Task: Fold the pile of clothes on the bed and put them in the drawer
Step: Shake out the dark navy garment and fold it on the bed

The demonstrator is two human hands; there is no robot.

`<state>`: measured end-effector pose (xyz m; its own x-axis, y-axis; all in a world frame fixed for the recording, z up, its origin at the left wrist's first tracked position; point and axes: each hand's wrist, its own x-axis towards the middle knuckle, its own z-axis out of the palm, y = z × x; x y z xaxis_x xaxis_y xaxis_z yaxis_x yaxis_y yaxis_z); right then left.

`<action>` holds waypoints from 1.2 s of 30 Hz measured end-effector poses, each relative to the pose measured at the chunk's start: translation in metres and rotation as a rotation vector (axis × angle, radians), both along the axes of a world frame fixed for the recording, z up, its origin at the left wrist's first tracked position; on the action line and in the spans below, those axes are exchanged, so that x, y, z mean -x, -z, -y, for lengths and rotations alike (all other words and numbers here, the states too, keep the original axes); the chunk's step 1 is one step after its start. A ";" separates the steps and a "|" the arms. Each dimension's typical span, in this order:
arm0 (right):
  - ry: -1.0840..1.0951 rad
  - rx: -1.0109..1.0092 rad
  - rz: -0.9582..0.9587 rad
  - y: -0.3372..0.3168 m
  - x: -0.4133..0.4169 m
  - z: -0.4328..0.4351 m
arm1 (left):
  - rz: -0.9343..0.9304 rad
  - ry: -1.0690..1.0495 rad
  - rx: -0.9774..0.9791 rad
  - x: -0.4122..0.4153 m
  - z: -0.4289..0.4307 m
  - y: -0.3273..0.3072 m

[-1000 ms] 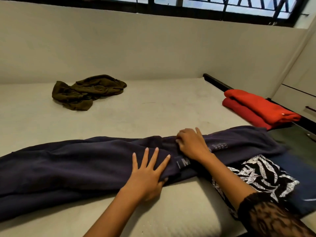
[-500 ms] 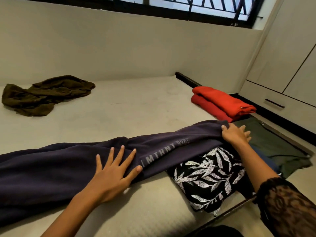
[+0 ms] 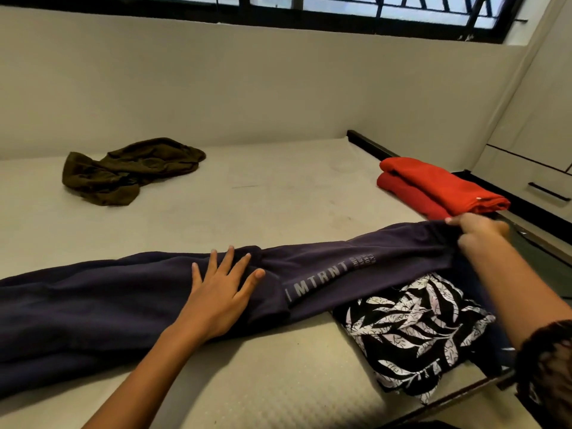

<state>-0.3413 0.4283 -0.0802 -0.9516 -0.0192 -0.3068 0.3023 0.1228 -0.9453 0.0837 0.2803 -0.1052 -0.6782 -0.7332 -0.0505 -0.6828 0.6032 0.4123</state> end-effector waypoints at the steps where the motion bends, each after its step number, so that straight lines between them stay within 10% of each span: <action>1: -0.030 0.066 0.047 -0.016 -0.013 0.009 | -0.039 -0.013 -0.008 -0.004 0.000 -0.003; 10: -0.278 0.448 -0.564 -0.128 -0.225 0.092 | -0.347 -0.093 -0.131 -0.054 0.003 -0.020; 19: -1.231 -0.958 -0.930 0.003 -0.331 0.104 | -0.032 0.006 -0.007 -0.095 0.013 -0.007; 28: -0.637 -1.452 -1.060 -0.006 -0.301 0.131 | 0.162 0.187 0.062 -0.100 0.007 0.005; 36: -1.251 -0.817 -0.833 0.026 -0.281 0.152 | 0.289 0.359 0.152 -0.081 -0.006 0.010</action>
<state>-0.0603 0.2759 -0.1060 -0.3758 -0.9231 -0.0812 -0.8520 0.3786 -0.3615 0.1646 0.2866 -0.1156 -0.8637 -0.4691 -0.1844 -0.4941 0.8602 0.1259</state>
